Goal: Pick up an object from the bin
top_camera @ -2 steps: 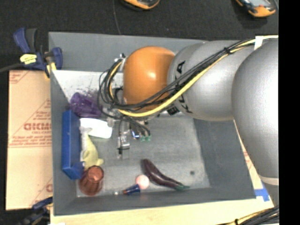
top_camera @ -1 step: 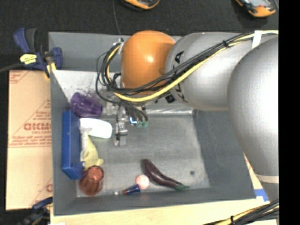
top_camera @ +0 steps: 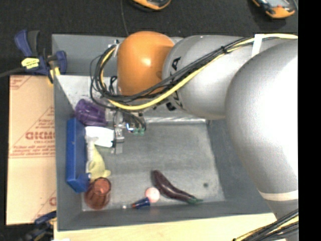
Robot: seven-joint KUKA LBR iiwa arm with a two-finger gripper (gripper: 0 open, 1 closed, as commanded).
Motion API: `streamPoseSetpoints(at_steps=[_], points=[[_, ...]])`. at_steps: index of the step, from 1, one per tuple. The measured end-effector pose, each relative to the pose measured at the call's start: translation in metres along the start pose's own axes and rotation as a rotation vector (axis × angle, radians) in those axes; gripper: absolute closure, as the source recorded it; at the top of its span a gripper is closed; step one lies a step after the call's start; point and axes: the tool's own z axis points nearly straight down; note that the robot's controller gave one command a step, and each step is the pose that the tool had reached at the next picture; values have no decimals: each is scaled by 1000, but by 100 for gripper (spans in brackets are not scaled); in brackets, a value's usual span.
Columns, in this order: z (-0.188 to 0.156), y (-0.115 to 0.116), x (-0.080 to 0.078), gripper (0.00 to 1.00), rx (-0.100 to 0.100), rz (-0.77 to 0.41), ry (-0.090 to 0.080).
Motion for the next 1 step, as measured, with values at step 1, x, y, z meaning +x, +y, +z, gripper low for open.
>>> streamPoseSetpoints(at_steps=[1], points=[[-9, -32, 34, 0, 3, -59, 4]])
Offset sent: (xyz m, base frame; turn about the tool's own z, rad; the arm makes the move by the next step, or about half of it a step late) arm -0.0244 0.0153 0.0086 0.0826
